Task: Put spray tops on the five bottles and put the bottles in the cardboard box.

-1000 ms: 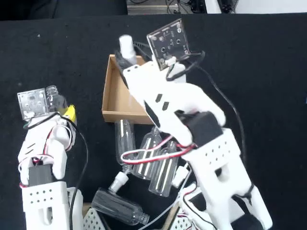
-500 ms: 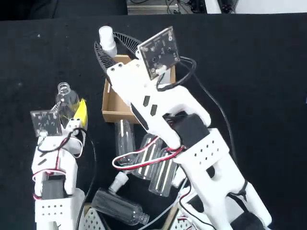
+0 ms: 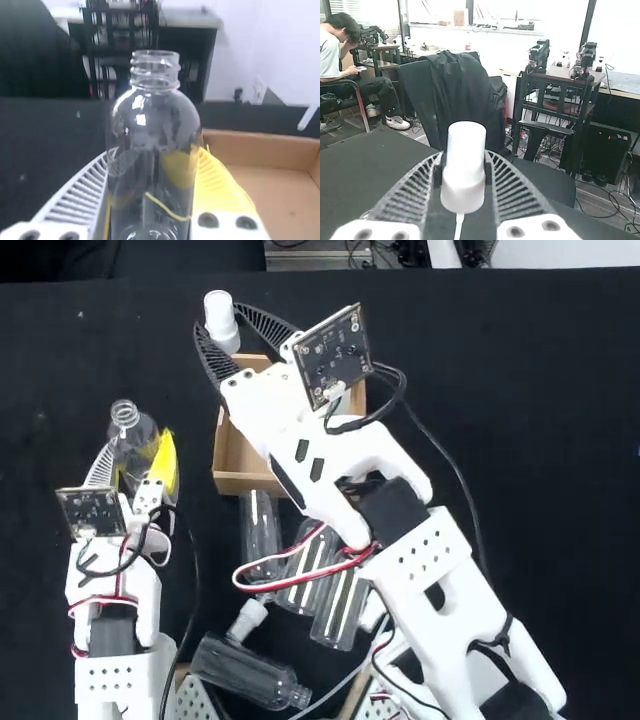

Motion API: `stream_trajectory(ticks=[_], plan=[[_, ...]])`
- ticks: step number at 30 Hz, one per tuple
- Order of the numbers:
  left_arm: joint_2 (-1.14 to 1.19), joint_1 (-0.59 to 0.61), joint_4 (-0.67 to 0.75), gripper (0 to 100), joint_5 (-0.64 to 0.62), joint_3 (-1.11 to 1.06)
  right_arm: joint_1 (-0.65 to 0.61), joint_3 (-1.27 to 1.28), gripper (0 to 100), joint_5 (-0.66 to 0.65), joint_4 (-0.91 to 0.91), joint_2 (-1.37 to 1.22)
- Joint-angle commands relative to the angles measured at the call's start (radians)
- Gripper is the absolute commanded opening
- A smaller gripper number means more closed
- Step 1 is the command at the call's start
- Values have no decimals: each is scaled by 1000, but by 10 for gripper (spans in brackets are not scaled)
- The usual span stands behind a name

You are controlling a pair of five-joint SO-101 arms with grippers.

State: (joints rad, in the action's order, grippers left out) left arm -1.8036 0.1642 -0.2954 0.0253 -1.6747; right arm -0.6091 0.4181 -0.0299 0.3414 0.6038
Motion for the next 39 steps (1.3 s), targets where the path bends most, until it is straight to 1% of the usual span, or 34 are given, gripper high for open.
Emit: stream_trajectory(ticks=[1, 8, 14, 16, 21, 26, 29, 32, 35, 39], plan=[[-8, -2, 46, 70, -3, -27, -11, -8, 11, 6, -26, 16], [-8, -2, 52, 70, -3, -27, -15, 50, 11, 6, -35, 147], [-9, -2, 54, 70, -3, -25, -14, 48, 11, 6, -35, 150], [-9, -2, 87, 70, -3, -25, -9, 47, 11, 6, -35, 154], [-8, -2, 101, 70, -5, -25, 69, 19, 11, 9, -35, 156], [-9, -19, 107, 70, -11, -25, 164, 8, 11, 149, -35, 157], [-9, -81, 130, 70, -11, -22, 209, -5, 11, 199, -35, 156], [-8, -188, 203, 70, -9, -25, 236, -16, 11, 201, -35, 157], [-8, -249, 180, 70, -8, -25, 236, -31, 11, 196, -35, 157], [-8, -278, 150, 70, -9, -25, 219, -67, 11, 195, -35, 156]])
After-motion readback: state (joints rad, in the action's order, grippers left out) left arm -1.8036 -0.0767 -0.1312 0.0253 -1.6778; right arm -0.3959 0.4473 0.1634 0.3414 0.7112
